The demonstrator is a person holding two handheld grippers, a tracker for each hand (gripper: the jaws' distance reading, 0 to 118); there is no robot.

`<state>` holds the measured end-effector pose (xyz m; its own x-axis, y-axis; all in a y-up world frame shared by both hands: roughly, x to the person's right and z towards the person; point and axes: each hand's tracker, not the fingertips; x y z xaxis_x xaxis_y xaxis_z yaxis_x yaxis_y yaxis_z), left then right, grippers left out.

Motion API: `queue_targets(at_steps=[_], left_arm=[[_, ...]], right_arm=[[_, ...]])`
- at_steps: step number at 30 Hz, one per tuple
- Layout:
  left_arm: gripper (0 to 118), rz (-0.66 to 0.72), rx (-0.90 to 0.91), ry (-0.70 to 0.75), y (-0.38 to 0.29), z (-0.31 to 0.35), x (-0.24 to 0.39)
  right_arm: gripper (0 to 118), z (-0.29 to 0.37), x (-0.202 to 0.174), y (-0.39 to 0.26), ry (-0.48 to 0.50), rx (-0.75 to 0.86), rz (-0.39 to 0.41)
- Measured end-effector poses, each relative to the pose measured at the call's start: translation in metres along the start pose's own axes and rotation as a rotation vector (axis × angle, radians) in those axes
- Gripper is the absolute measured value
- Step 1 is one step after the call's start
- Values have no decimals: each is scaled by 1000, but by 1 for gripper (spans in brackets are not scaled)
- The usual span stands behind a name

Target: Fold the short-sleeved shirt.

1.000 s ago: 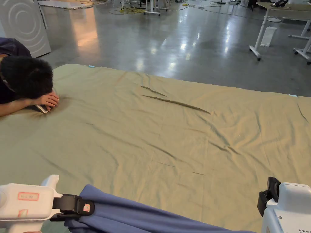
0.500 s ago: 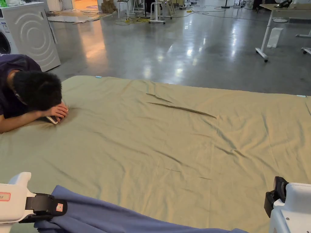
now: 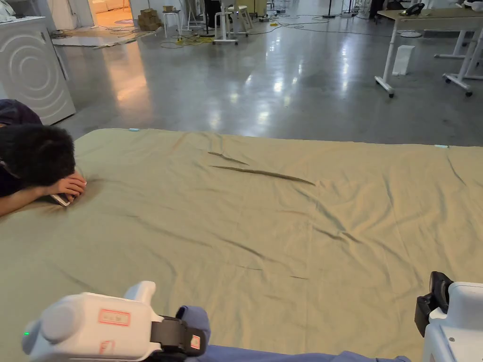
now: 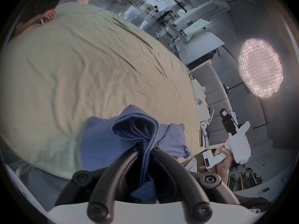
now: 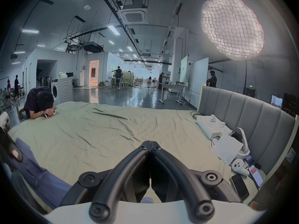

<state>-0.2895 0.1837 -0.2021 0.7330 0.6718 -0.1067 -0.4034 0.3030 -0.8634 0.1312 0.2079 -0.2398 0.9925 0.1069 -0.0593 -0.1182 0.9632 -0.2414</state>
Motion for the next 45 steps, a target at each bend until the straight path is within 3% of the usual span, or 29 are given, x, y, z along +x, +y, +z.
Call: queue_targets(at_steps=[7,14,18,24,30,35,39,41,43,45], left_arm=[[7,6,-121,188,-12,-113,-6],[8,12,-159,246,-27,-143,-3],[45,43,-173,190,-23,-131,-1],[54,2,-130,137,-17,-87,9],[54,20,31,150,-3,-53,-4],[53,14,-12,239,-8,-78,-17],[34,-31,-75,184,-21,-105,-5],[33,-60,-100,173,-29,-117,4],[21,-75,-123,153,-34,-128,11],[20,-88,-137,154,-42,-136,18]], right_arm=[[0,5,19,-10,-41,-25,-9],[0,6,29,-19,-66,-55,-14],[0,4,27,-22,-63,-67,-8],[0,3,24,-22,-52,-70,-11],[0,4,24,-22,-48,-74,-18],[0,4,25,-25,-46,-88,-31],[0,4,26,-30,-46,-102,-32],[0,4,27,-32,-47,-108,-38],[0,4,28,-33,-47,-113,-39],[0,5,28,-34,-49,-116,-37]])
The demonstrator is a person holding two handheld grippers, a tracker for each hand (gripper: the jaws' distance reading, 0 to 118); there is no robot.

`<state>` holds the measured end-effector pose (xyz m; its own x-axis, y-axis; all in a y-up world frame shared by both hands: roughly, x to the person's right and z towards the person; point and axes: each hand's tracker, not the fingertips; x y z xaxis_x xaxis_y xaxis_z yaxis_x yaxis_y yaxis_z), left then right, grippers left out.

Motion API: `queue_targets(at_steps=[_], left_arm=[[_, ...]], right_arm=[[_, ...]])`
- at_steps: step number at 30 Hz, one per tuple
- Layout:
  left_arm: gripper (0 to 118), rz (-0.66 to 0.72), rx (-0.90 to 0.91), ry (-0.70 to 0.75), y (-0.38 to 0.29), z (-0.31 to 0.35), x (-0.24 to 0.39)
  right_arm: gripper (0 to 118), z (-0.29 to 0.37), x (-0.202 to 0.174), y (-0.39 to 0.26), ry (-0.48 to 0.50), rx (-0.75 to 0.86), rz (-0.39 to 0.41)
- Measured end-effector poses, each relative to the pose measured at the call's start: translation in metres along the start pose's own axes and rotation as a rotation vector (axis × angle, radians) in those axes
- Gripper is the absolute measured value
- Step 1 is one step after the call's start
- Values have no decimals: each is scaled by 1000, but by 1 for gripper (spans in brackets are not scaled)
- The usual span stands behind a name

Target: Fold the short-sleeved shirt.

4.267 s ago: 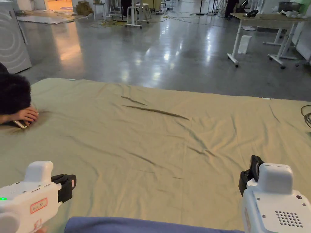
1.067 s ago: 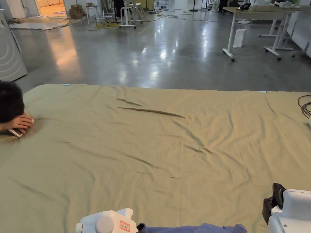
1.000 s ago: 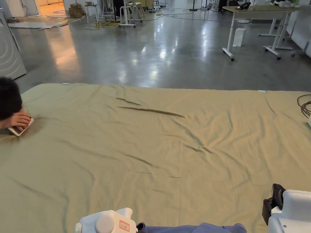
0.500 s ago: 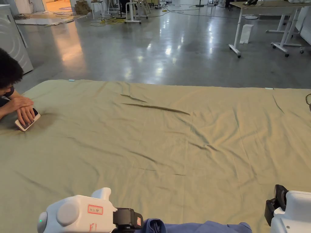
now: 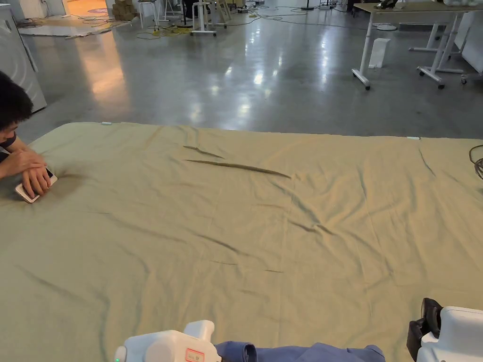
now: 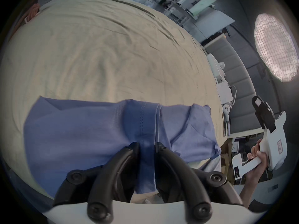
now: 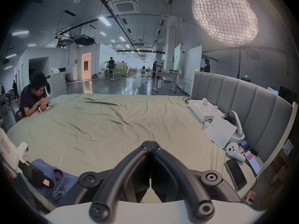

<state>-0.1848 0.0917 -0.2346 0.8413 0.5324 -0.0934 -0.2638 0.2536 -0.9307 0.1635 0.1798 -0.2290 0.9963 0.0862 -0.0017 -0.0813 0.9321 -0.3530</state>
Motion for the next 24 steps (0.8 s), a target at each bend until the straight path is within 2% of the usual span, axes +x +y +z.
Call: queue_targets(at_steps=[2,9,15,16,21,24], left_arm=[[20,-41,-9,28,-4,-7,7],[13,-34,1,70,-16,-21,8],[13,-10,27,-8,-6,14,-1],[17,-4,69,-37,-3,27,-6],[63,59,191,-85,10,92,-52],[64,108,232,-69,13,112,-90]], right_arm=[[0,0,1,0,-1,-2,0],[0,0,-1,-3,3,-13,-3],[0,1,-6,-2,17,-15,5],[0,1,-6,-2,17,-13,7],[0,-1,-6,1,21,-12,8],[0,-2,-7,2,24,-12,7]])
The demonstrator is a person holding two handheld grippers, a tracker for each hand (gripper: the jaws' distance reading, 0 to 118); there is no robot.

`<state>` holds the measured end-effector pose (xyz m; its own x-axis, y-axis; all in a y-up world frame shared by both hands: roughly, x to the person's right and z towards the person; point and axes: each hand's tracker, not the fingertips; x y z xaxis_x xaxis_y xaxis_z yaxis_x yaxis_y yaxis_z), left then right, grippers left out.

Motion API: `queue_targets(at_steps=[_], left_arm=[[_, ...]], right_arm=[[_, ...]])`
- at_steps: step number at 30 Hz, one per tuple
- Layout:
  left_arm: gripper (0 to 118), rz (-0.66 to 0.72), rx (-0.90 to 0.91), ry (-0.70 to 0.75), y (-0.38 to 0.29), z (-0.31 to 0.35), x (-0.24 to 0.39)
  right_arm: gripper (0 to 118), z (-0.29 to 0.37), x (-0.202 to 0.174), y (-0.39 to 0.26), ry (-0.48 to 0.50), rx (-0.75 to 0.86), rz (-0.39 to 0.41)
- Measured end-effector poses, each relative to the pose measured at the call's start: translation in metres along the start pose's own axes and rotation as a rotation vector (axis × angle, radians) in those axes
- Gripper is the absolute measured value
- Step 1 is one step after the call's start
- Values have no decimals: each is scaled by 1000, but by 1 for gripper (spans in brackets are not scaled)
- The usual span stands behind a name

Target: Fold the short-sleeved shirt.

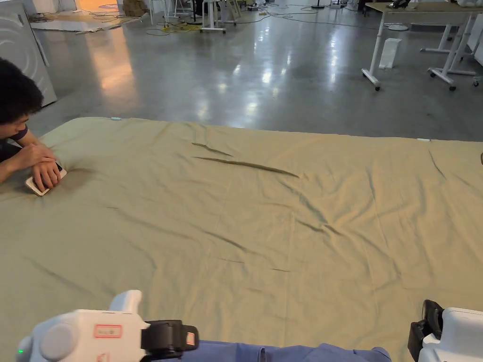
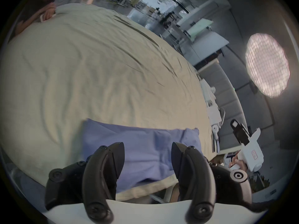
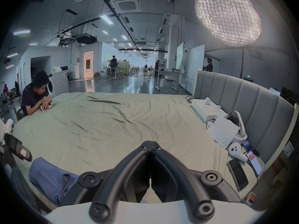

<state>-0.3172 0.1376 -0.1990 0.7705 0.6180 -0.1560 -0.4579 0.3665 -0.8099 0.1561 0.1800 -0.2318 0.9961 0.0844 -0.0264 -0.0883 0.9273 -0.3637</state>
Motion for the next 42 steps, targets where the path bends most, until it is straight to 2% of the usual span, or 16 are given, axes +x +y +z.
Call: queue_targets(at_steps=[3,9,13,16,18,19,20,21,22,27,34,36,42], left_arm=[[64,79,-8,17,1,5,-42],[64,219,-124,-121,-15,-29,-103],[64,279,-142,-291,-23,-50,-110],[64,246,-173,-310,-24,-59,-101],[62,208,-181,-307,-22,-62,-100],[56,210,-178,-302,-23,-59,-95],[45,206,-182,-277,-24,-58,-90],[26,181,-186,-239,-24,-57,-88],[20,146,-175,-216,-25,-57,-86],[15,148,-134,-232,-28,-51,-86],[14,96,-101,-269,-15,-4,-59],[14,67,-80,-237,-7,15,-53],[14,-16,-16,6,18,78,-47]], right_arm=[[0,0,-3,0,6,-2,0],[0,0,-11,0,16,-4,12],[0,2,-14,1,16,-4,20],[0,2,-16,1,16,-7,23],[0,3,-17,1,18,-10,23],[0,3,-17,1,18,-12,23],[0,4,-18,0,17,-13,24],[0,4,-18,0,16,-13,25],[0,4,-18,0,15,-15,26],[0,5,-19,-1,15,-19,22],[0,6,-20,1,23,-13,29],[0,6,-20,2,25,-11,29],[0,5,-21,2,32,-5,30]])
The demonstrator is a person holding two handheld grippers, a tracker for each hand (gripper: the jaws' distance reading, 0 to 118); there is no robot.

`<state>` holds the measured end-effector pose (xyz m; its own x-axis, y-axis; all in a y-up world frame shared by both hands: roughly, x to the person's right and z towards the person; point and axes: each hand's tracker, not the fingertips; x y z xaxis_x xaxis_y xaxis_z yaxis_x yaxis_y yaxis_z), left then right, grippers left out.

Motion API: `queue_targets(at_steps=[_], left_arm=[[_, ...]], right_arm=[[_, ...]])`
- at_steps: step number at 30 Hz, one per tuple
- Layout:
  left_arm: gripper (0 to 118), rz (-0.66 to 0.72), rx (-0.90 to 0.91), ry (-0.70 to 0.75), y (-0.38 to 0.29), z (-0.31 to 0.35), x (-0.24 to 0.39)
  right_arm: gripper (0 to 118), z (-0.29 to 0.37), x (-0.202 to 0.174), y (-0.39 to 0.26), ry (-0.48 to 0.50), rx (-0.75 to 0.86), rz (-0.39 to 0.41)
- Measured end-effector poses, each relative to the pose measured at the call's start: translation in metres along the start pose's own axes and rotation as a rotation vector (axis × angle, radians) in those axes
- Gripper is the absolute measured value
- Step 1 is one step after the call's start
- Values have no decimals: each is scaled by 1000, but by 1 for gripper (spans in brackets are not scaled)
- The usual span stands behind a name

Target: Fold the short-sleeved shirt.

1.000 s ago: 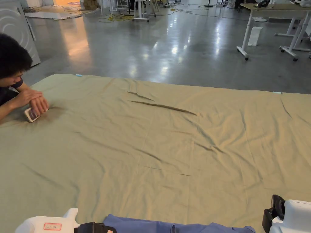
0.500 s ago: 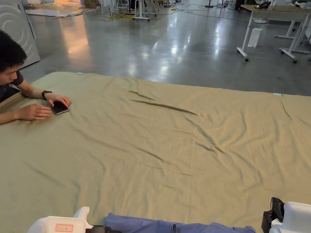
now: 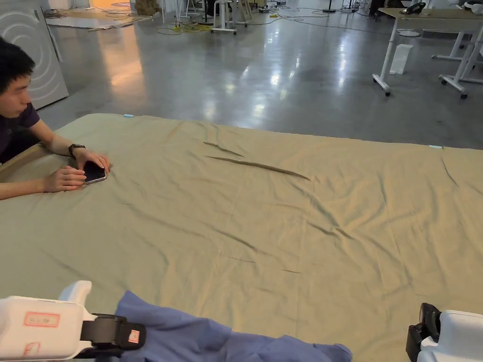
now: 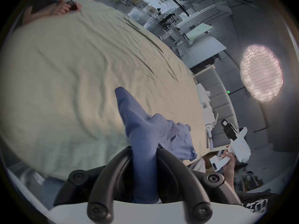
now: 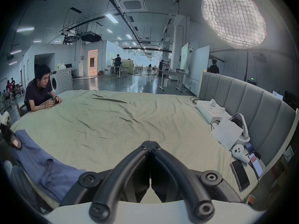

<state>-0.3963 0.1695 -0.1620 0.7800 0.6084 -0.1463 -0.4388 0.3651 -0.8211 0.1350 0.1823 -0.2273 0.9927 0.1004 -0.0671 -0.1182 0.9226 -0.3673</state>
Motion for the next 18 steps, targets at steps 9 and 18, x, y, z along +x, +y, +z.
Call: queue_targets(at_steps=[9,18], left_arm=[[14,-121,-34,272,-4,-4,61],[14,-162,-63,334,-17,-42,127]], right_arm=[[0,-4,-2,-3,18,-5,-18],[0,-6,3,-13,20,-22,-39]])
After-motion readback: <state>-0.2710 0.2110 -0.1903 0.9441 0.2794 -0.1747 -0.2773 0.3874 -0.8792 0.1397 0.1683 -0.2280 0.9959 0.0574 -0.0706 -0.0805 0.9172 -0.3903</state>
